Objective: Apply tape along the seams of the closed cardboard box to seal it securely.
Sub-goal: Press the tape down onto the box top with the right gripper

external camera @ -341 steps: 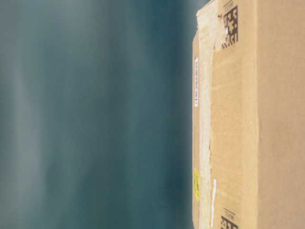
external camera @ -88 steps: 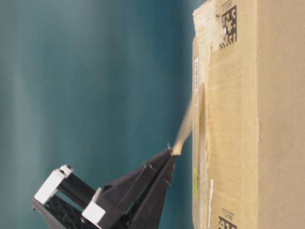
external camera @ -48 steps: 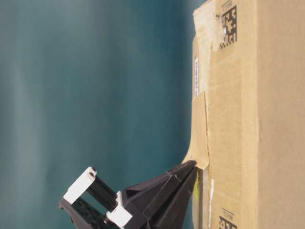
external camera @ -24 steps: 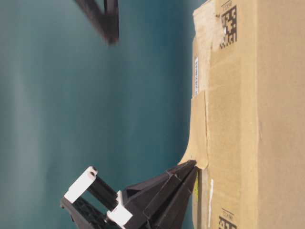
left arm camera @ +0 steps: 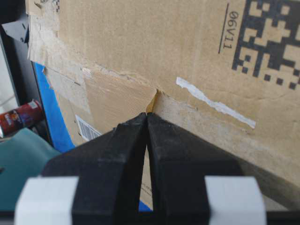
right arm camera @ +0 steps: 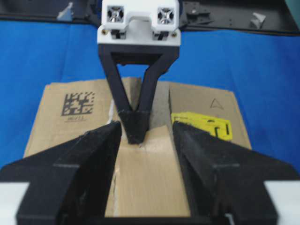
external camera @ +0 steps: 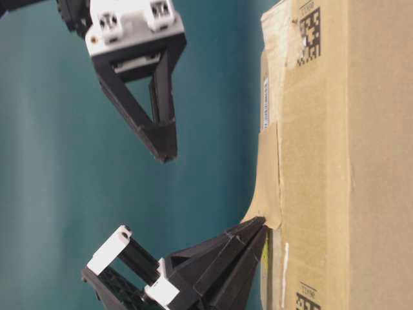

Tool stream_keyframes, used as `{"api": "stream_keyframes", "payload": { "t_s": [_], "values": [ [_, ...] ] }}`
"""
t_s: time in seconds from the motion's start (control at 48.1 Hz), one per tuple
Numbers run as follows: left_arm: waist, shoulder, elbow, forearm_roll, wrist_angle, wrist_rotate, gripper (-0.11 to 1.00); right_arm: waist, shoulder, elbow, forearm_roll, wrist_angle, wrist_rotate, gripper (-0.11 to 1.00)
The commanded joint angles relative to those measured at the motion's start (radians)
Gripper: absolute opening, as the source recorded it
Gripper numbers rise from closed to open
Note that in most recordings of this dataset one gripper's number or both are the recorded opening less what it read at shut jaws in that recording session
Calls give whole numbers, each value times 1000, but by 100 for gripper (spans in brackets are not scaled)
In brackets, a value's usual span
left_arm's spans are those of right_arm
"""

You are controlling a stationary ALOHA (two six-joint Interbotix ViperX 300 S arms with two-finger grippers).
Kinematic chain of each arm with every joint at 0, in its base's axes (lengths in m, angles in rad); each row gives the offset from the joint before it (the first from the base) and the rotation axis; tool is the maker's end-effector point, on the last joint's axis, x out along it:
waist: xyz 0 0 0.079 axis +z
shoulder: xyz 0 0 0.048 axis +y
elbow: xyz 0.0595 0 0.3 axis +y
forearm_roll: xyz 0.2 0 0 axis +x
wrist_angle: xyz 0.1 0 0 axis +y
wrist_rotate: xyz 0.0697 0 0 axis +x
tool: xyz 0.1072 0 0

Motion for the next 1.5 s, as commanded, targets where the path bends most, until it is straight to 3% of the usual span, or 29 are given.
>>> {"api": "stream_keyframes", "payload": {
  "t_s": [0.0, 0.479, 1.477],
  "values": [
    [2, -8, -12, 2, -3, 0, 0, -5, 5, -34, 2, -2, -2, 55],
    [2, -6, -12, 2, -5, 0, 0, -18, 155, -77, -2, 31, -8, 55],
    [2, 25, -38, 2, -3, -14, 0, -31, 193, -60, -3, 106, -11, 55]
  ]
}}
